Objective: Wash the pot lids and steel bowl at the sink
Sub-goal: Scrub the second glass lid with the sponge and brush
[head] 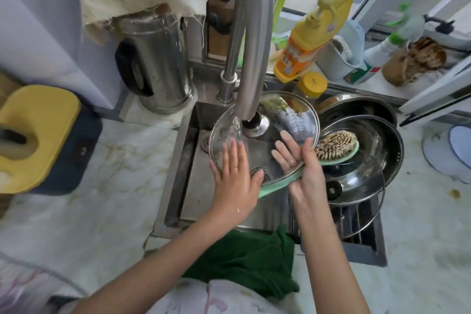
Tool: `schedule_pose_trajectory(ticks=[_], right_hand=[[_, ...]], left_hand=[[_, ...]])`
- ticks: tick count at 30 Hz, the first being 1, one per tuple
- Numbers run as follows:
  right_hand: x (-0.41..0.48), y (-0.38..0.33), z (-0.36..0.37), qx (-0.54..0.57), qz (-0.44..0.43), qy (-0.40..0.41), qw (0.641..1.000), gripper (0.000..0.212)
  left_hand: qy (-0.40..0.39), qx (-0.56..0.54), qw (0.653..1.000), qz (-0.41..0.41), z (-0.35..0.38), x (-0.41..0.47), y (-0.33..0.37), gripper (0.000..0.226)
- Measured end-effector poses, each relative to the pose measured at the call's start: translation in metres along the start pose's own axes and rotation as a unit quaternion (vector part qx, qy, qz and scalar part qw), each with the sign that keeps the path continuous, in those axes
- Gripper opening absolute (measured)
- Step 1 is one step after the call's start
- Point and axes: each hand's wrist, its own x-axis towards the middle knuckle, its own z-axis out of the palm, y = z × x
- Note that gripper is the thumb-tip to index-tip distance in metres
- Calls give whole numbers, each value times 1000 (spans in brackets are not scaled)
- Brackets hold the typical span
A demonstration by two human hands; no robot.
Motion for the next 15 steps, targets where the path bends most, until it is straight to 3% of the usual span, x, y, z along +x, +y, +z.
schedule_pose_trajectory(ticks=[5, 10, 15], right_hand=[[-3, 14, 9, -41, 10, -17, 999, 36], [-5, 11, 7, -1, 30, -4, 1000, 29], [-7, 5, 4, 59, 61, 30, 996, 38]], left_hand=[[-23, -110, 992, 55, 0, 0, -27, 65], [16, -257, 962, -94, -23, 36, -85, 55], [38, -287, 957, -30, -53, 76, -93, 45]])
